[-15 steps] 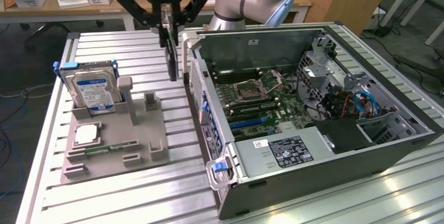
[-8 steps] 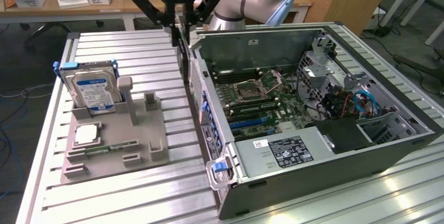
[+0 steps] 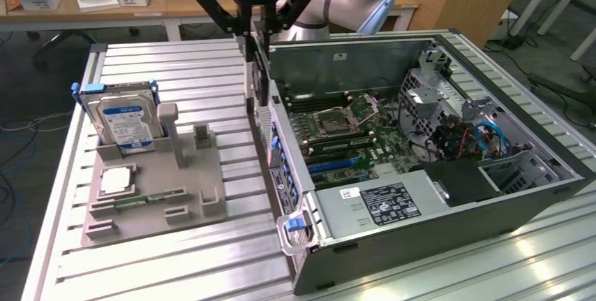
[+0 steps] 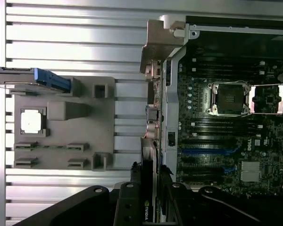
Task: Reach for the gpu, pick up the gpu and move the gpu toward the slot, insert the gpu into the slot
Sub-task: 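Pick up the gpu and move the gpu toward the slot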
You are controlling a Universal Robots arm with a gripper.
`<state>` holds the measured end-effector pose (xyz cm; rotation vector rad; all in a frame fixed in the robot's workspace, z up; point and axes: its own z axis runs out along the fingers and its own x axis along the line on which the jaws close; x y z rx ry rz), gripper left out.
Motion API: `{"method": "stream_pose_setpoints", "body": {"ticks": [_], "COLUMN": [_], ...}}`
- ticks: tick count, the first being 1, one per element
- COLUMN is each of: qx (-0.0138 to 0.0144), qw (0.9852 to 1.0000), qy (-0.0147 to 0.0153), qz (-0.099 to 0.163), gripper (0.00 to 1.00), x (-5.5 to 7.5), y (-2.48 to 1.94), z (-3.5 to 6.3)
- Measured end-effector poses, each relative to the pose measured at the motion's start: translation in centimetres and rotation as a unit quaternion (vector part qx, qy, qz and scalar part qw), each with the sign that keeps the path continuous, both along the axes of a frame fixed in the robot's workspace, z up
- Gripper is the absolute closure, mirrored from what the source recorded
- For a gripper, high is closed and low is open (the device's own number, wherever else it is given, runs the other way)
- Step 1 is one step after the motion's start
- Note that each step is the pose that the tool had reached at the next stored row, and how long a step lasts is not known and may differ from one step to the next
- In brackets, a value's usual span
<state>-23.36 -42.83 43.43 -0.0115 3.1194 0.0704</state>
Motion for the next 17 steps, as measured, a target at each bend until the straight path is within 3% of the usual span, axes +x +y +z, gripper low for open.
{"method": "stream_pose_setpoints", "body": {"ticks": [17], "qx": [0.0000], "qw": [1.0000], "qy": [0.0000], "qz": [0.000], "gripper": [0.75], "x": [5.3], "y": [0.00], "z": [-0.20]}}
